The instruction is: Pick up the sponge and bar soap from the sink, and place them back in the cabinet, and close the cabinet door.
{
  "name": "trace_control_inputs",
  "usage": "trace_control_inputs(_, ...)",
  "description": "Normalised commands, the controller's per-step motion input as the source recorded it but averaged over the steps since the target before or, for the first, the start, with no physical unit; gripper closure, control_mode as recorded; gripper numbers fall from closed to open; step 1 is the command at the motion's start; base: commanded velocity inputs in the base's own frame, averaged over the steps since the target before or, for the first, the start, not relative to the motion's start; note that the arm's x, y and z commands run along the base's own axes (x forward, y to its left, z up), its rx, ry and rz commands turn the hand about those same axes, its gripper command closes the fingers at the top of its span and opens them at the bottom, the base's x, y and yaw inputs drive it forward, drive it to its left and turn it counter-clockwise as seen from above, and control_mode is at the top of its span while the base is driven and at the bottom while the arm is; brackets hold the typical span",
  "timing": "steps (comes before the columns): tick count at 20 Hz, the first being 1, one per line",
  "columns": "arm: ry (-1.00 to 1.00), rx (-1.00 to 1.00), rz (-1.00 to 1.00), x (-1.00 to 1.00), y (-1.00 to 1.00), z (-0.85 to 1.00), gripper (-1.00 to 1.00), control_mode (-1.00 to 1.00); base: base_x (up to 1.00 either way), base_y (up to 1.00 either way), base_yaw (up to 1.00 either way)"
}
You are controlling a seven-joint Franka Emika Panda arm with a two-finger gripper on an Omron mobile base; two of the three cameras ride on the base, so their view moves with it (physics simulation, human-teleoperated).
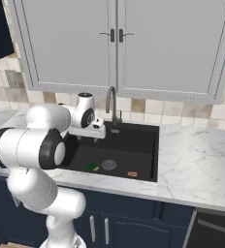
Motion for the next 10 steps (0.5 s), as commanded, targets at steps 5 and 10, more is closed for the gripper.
trace_control_inputs(5, -0.08, 0.0, 0.0, 0.0, 0.0, -0.31, -1.0, -1.0, 0.0, 0.0, 0.0)
trace_control_inputs(10, 0.0, 0.0, 0.0, 0.03, 0.0, -0.22, -1.0, -1.0, 0.0, 0.0, 0.0)
